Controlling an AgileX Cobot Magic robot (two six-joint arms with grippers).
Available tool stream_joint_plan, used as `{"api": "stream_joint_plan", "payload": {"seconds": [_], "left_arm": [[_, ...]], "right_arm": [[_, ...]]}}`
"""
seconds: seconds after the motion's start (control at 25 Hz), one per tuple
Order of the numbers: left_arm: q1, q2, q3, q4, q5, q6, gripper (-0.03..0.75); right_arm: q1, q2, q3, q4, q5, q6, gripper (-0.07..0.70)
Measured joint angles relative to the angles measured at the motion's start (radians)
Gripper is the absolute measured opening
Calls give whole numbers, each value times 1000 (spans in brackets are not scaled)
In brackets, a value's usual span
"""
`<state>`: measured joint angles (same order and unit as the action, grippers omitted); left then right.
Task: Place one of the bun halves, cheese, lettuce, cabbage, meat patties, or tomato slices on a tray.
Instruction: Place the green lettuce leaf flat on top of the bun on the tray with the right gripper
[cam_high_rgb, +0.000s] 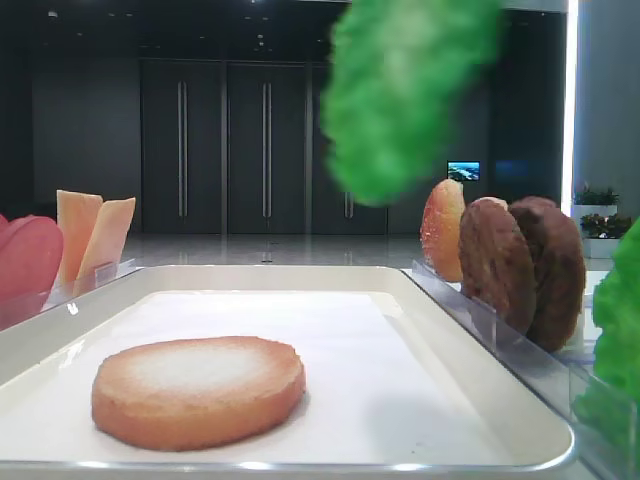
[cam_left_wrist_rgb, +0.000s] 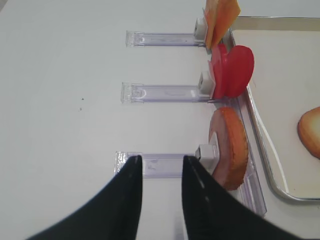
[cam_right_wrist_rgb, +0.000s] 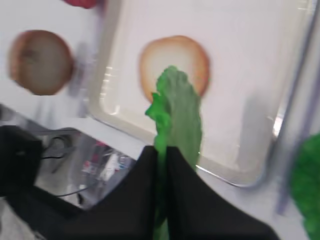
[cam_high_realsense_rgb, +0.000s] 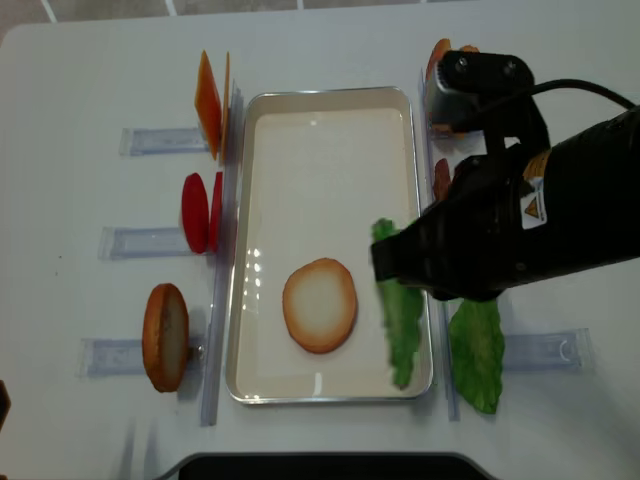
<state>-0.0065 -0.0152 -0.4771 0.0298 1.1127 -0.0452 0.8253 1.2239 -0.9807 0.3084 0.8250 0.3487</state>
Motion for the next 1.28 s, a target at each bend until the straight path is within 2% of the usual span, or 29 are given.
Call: {"api": "stream_joint_plan", "payload": {"seconds": [0.08, 0.16, 0.24, 0.32, 0.48, 0.56, 0.72, 0.92, 1.28], "left_arm": [[0, 0, 0, 0, 0, 0, 211], [0, 0, 0, 0, 0, 0, 211], [0, 0, 0, 0, 0, 0, 211], [0, 0, 0, 0, 0, 0, 211], [0, 0, 0, 0, 0, 0, 211], [0, 0, 0, 0, 0, 0, 211], [0, 0, 0, 0, 0, 0, 211], [0, 0, 0, 0, 0, 0, 211], [0, 0, 0, 0, 0, 0, 211]], "right_arm": [[0, 0, 13, 124, -87, -104, 14], [-4, 0, 33, 213, -145, -182, 14], [-22, 0, 68, 295, -189, -266, 14], [-52, 7, 113, 428, -211, -383, 14], [-111, 63, 175, 802, -224, -738, 14], [-130, 109, 189, 1001, -224, -949, 14], [-154, 233, 190, 1319, -131, -1252, 14], [-158, 354, 192, 1467, -82, -1414, 14], [-175, 434, 193, 1491, -67, -1485, 13]]}}
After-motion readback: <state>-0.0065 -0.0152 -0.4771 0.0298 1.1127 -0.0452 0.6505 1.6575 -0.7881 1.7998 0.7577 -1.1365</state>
